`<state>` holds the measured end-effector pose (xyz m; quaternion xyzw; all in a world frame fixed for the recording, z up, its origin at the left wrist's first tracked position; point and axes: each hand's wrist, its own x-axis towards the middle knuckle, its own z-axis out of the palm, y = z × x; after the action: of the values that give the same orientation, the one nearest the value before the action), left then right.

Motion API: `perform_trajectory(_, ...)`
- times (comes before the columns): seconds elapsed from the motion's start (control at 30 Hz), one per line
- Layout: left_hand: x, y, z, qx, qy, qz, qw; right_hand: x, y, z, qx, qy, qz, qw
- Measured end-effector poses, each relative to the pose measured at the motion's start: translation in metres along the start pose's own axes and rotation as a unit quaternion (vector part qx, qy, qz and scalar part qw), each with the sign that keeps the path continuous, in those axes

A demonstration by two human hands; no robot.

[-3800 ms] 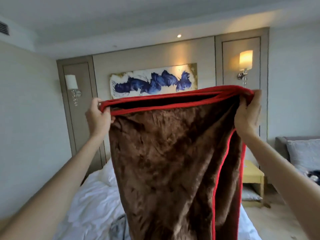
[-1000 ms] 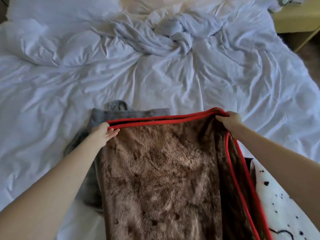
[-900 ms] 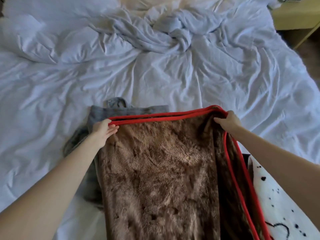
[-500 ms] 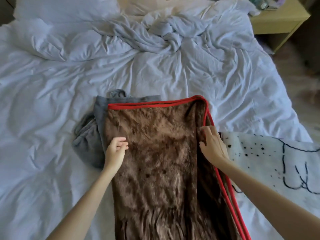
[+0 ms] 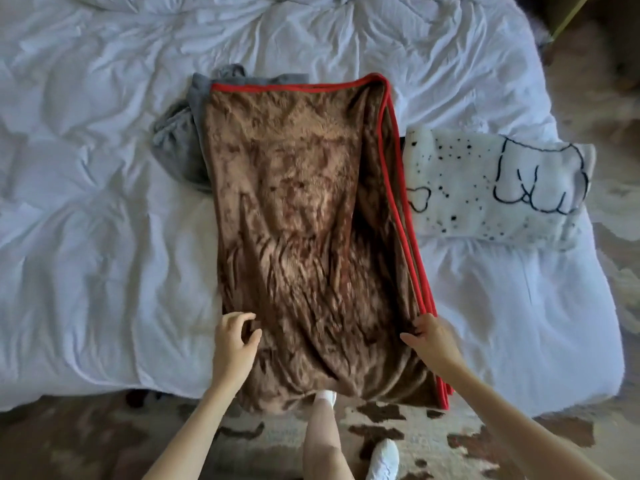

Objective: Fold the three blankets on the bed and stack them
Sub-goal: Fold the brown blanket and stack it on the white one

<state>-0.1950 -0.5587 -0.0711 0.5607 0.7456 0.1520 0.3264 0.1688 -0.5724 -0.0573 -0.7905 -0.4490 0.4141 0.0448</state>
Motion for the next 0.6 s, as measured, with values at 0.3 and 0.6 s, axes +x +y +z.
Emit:
perform_trajectory(0.3,-0.088,-0.041,0.044,-0.141,0.044,-0.15,0.978,-0.04,0.045,0.051,0.126,0.17,0.063,0.975)
perform_trajectory(0.6,-0.073,-0.048,0.059,-0.083,0.05,-0.205,0.974,-0.035,0.103,0.051,0.062,0.226,-0.05,0.971)
